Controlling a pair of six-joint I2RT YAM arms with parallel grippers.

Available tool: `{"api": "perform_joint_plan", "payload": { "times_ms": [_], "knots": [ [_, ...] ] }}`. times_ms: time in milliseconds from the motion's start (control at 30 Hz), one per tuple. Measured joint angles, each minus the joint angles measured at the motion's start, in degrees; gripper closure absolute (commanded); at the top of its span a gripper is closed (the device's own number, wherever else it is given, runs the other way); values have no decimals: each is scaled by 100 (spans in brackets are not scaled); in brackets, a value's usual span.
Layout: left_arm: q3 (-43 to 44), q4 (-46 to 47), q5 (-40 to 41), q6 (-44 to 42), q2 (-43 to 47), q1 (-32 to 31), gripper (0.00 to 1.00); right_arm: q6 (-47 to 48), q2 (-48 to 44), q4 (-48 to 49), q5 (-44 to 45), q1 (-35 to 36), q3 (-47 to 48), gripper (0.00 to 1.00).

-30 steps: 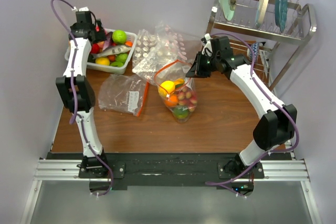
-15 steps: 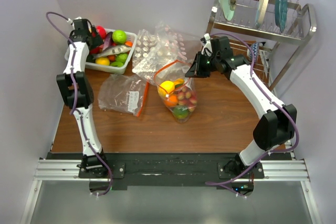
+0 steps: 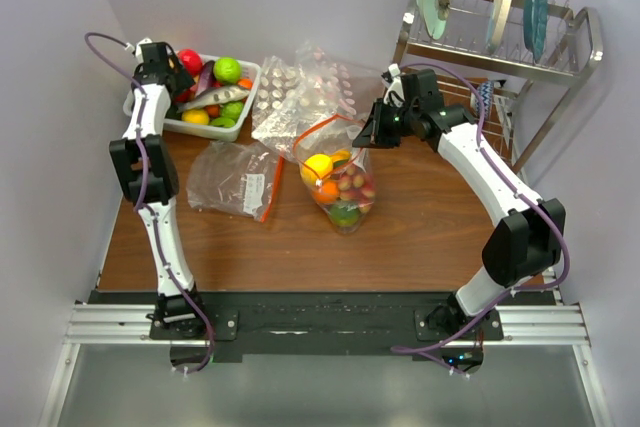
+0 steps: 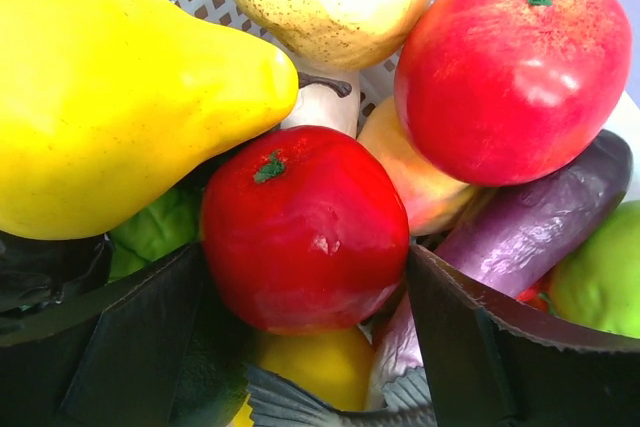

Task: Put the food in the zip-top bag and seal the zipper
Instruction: Pick up the fake fruit from the bin, then place the fake fruit in the zipper food storage bag.

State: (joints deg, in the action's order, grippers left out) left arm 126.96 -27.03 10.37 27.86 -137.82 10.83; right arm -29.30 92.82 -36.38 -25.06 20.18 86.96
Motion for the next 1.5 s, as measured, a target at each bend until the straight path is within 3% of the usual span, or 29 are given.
{"api": "perform_joint_plan", "payload": {
  "times_ms": [167, 500, 800, 1067, 1300, 1500],
  "knots": [
    [-13, 42, -15, 85, -2, 2, 36, 0, 0, 0, 0, 0, 0, 100],
    [-553, 374, -251, 55, 332, 33, 44, 2, 0, 0, 2, 0, 0, 100],
    [-1550, 520, -1051, 63, 1987, 37, 44, 0, 0, 2, 0, 0, 0, 100],
    [-3012, 1349, -2907, 715, 3718, -33, 45, -4, 0, 2, -2, 0, 0, 100],
    [-3995, 1738, -3720, 1178, 4658, -1169, 44, -4, 0, -7, -4, 0, 0, 100],
    [-4715, 2026, -3807, 1342, 5569, -2302, 45, -4, 0, -9, -22, 0, 0, 100]
  ]
}}
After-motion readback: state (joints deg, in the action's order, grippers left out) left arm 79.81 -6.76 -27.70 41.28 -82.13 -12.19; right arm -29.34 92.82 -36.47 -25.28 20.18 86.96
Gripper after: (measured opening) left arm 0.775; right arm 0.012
